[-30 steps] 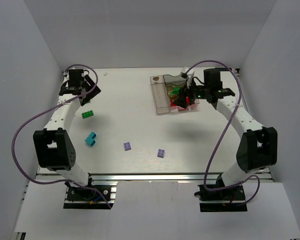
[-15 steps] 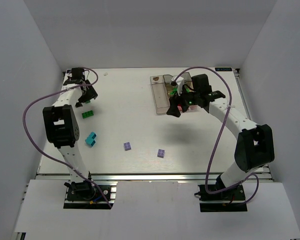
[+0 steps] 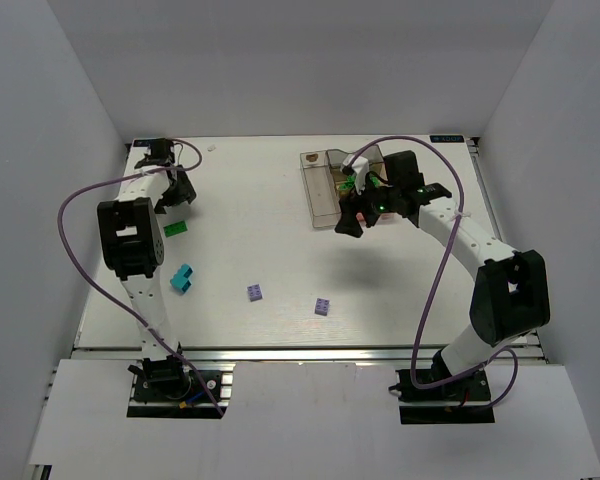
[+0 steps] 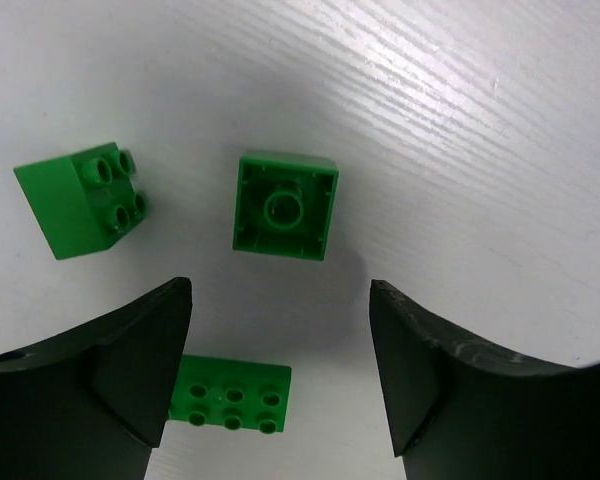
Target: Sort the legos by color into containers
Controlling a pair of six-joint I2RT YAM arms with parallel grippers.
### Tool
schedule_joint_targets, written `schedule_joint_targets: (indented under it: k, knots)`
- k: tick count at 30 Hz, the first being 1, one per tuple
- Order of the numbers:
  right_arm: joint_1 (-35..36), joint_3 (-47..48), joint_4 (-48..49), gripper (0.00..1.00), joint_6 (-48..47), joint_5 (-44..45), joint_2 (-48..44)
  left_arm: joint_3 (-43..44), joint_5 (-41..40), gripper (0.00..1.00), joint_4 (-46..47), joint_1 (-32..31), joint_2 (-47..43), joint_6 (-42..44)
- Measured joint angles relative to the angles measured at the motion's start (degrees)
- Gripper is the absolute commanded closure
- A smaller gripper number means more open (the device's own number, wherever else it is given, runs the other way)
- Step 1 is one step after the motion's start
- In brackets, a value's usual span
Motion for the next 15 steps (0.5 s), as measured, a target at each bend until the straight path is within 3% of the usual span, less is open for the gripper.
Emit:
schedule_joint_targets:
  k: [9,15]
  knots:
    - [-0.11,0.00,-1.81,0.19,-1.75,0.50,0.00,3.52,1.33,0.28,3.08,1.20,4.15,1.38]
    - [-0.26,-0.07,-2.32,0.20,-2.62,0.72,0.00,6.75,2.34,0.56,4.55,1.73,5.68,1.70]
